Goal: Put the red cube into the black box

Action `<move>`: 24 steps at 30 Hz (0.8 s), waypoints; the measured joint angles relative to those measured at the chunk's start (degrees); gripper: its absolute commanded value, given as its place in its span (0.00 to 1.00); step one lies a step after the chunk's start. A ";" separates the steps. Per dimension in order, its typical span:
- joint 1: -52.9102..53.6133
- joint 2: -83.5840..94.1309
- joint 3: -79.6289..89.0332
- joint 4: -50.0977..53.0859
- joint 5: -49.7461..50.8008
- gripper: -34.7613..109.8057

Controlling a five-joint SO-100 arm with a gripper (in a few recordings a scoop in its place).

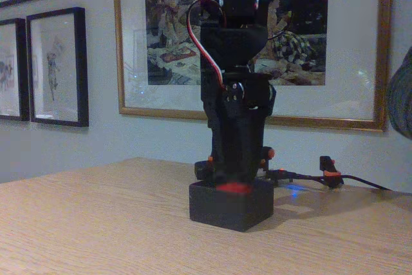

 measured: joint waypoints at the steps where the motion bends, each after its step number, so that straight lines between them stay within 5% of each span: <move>1: -0.18 0.00 -0.09 0.26 0.00 0.39; 24: -6.77 0.26 -19.78 11.25 -3.87 0.39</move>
